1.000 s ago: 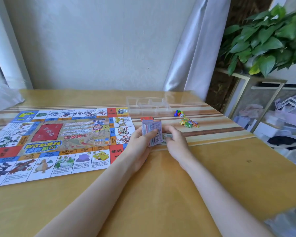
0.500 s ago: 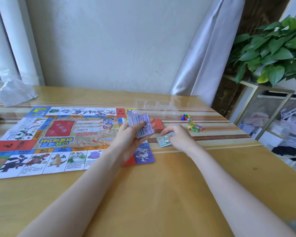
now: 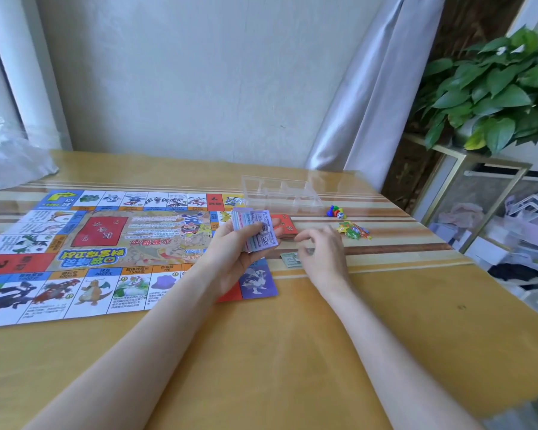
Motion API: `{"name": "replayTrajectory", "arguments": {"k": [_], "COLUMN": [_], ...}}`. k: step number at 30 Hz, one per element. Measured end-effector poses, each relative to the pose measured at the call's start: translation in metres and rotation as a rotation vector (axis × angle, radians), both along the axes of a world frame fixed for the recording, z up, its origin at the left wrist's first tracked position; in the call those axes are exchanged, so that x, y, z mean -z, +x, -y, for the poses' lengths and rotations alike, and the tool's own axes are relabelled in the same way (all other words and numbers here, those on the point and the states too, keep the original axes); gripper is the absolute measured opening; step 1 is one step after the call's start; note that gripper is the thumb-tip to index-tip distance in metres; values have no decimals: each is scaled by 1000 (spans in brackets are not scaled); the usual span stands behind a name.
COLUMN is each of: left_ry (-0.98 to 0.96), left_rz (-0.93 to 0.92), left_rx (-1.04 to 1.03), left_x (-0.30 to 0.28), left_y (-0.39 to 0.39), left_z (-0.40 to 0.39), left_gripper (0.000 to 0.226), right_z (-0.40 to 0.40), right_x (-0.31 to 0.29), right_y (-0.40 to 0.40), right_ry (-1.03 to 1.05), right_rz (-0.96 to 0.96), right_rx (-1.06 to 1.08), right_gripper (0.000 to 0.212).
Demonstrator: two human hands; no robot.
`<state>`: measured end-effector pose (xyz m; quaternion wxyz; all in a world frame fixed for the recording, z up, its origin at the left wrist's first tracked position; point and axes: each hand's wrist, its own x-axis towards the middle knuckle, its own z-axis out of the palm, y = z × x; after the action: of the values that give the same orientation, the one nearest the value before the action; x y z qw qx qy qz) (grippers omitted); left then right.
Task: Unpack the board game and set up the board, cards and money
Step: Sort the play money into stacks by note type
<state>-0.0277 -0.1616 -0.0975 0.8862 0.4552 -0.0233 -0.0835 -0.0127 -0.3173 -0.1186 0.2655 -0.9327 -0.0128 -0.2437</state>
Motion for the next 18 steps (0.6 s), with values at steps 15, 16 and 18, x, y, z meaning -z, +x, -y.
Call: {"name": "replayTrajectory", "arguments": {"k": [15,16,18], "left_ry": [-84,-62,3], "left_rz": [-94,-94,-103], "left_rx": [129,109,69], "left_x": [-6,-6,-5], "left_y": [-3,-2,1], "left_z": [-8,-7,-5], "left_gripper": [20,22,27], "right_z": [-36,-33,-18], "right_x": [-20,-23,-33], "right_y": [-10,-10,-8], "right_ry": [869,826,699], "right_rz": [-213,-185,-117], "right_rx": [-291,-283,-240], "right_gripper": [8,8,8]}}
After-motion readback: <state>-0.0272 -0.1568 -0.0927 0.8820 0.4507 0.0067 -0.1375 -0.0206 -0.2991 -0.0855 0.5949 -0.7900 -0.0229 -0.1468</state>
